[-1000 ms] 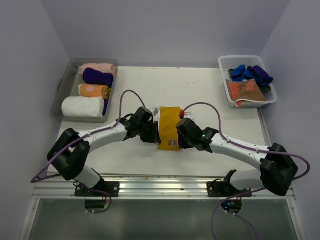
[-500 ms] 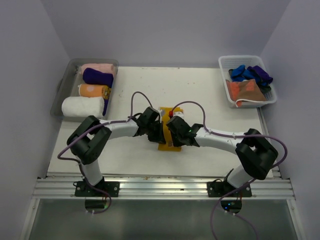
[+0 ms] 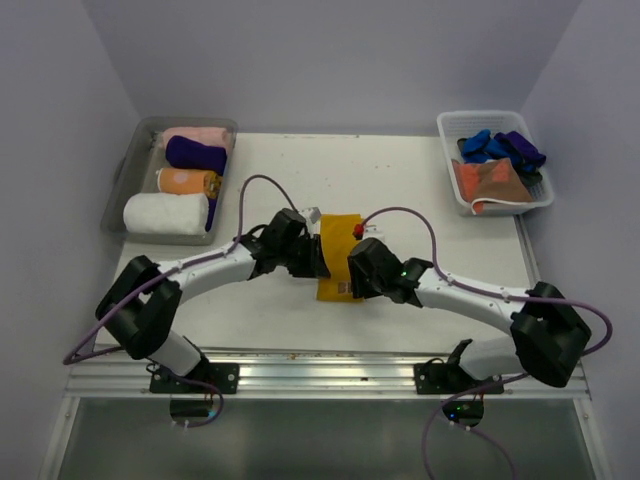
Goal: Roll the towels
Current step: Roll the towel
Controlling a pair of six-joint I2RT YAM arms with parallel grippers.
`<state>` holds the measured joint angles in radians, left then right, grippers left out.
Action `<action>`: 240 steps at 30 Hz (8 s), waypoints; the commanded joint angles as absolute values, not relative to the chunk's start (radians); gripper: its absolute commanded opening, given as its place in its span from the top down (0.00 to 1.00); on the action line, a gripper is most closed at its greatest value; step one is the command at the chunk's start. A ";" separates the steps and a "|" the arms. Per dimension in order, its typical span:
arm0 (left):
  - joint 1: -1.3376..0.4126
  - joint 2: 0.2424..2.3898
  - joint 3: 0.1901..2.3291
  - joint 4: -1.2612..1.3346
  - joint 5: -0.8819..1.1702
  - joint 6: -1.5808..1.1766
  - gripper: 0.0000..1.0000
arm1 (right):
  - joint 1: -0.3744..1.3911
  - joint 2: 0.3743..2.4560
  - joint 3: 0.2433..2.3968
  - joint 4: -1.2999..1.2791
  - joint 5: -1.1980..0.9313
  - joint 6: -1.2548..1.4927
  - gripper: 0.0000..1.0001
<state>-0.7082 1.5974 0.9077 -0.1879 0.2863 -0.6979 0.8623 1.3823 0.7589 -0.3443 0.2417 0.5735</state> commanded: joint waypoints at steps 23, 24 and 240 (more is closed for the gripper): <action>-0.716 1.560 0.750 -0.118 0.278 -0.781 1.00 | 0.857 1.339 0.686 -0.273 0.242 0.698 0.99; -0.716 1.542 0.762 -0.136 0.273 -0.781 1.00 | 0.857 1.333 0.693 -0.299 0.256 0.693 1.00; -0.578 1.439 0.940 -0.216 0.588 -0.377 1.00 | 0.405 1.859 1.084 -0.354 -0.804 0.428 1.00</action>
